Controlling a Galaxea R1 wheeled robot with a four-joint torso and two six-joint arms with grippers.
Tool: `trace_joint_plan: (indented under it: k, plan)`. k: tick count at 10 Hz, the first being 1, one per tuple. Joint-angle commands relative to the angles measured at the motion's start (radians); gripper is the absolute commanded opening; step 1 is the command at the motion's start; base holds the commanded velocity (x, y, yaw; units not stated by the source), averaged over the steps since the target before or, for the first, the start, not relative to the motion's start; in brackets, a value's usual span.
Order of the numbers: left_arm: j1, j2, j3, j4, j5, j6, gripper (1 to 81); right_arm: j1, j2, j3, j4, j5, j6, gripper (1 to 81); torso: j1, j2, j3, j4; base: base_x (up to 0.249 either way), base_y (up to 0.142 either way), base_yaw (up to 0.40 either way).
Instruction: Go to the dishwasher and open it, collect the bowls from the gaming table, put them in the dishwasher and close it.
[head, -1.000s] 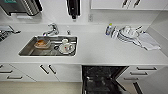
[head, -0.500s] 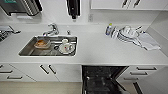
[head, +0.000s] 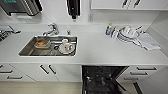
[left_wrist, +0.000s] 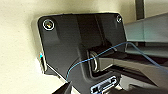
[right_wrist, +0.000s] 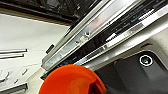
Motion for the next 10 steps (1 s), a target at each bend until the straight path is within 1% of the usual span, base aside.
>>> trace_joint_plan:
  k: [1, 2, 4, 5, 6, 7, 8, 9, 10]
  plan:
    - [0.124, 0.066, -0.157, 0.049, -0.184, 0.009, 81.1, 0.139, -0.047, 0.031, 0.095, -0.109, 0.007, 1.0, 0.000, 0.000, 0.000, 0.000, 0.000, 0.000, 0.000]
    - [0.161, 0.100, -0.204, 0.050, -0.211, 0.007, 81.1, 0.170, -0.037, 0.023, 0.118, -0.108, 0.007, 1.0, 0.000, 0.000, 0.000, 0.000, 0.000, 0.000, 0.000]
    - [0.247, 0.183, -0.324, 0.053, -0.310, 0.010, 81.1, 0.251, 0.012, -0.020, 0.174, -0.117, 0.007, 1.0, 0.000, 0.000, 0.000, 0.000, 0.000, 0.000, 0.000]
    - [0.277, 0.217, -0.386, 0.066, -0.347, 0.010, 81.1, 0.282, 0.045, -0.061, 0.190, -0.118, 0.005, 1.0, 0.000, 0.000, 0.000, 0.000, 0.000, 0.000, 0.000]
    - [0.297, 0.250, -0.440, 0.067, -0.367, 0.009, 81.1, 0.302, 0.094, -0.124, 0.196, -0.129, 0.005, 1.0, 0.000, 0.000, 0.000, 0.000, 0.000, 0.000, 0.000]
    - [0.319, 0.275, -0.472, 0.069, -0.369, 0.009, 81.1, 0.314, 0.149, -0.213, 0.210, -0.161, 0.005, 1.0, 0.000, 0.000, 0.000, 0.000, 0.000, 0.000, 0.000]
    - [0.334, 0.292, -0.489, 0.070, -0.369, 0.009, 81.1, 0.316, 0.191, -0.279, 0.225, -0.174, 0.007, 1.0, 0.000, 0.000, 0.000, 0.000, 0.000, 0.000, 0.000]
    - [0.354, 0.319, -0.512, 0.073, -0.369, 0.009, 81.1, 0.323, 0.245, -0.361, 0.241, -0.174, 0.007, 1.0, 0.000, 0.000, 0.000, 0.000, 0.000, 0.000, 0.000]
    - [0.369, 0.346, -0.551, 0.075, -0.369, 0.009, 81.1, 0.337, 0.281, -0.416, 0.259, -0.174, 0.007, 1.0, 0.000, 0.000, 0.000, 0.000, 0.000, 0.000, 0.000]
